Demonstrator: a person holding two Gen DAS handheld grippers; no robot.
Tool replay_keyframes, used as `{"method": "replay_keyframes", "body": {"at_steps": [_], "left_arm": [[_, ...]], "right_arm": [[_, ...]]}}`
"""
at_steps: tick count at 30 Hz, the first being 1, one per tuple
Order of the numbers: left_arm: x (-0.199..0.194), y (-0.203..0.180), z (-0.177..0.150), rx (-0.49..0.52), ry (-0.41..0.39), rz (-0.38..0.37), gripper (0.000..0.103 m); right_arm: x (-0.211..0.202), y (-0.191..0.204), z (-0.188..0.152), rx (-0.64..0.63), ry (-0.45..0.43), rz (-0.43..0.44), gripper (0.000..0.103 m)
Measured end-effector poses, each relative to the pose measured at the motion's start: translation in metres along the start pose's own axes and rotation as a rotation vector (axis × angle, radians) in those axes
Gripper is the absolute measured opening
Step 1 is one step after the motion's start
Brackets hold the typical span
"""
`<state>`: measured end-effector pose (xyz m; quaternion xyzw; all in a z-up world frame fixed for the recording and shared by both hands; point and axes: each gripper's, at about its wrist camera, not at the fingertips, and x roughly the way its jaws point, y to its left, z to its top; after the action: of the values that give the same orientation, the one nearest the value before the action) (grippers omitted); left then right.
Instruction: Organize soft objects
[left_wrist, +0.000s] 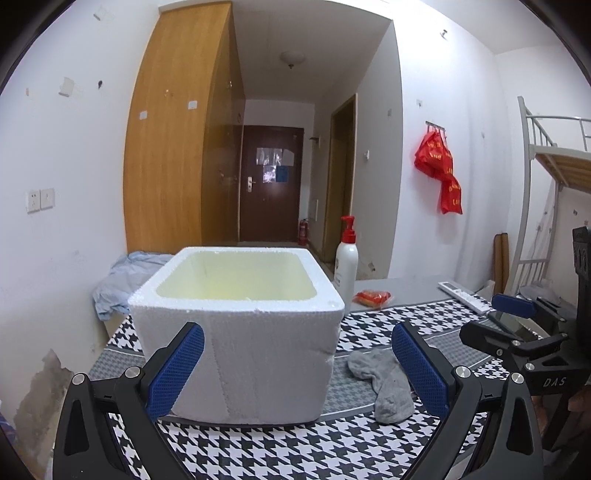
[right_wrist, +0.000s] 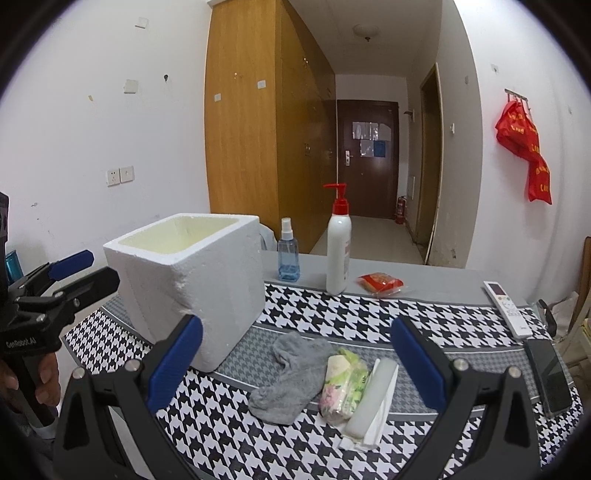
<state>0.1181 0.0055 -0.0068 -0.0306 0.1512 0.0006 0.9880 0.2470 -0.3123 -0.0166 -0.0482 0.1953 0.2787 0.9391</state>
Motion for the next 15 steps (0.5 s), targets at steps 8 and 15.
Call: {"method": "replay_keyframes", "body": {"at_steps": [8, 15], "left_arm": [[0.007, -0.010, -0.007, 0.020, 0.027, -0.029, 0.102], [0.014, -0.018, -0.013, 0.031, 0.036, -0.029, 0.102]], "right_arm": [[0.002, -0.005, -0.003, 0.008, 0.015, -0.015, 0.103], [0.003, -0.011, -0.008, 0.012, 0.030, -0.026, 0.103]]}}
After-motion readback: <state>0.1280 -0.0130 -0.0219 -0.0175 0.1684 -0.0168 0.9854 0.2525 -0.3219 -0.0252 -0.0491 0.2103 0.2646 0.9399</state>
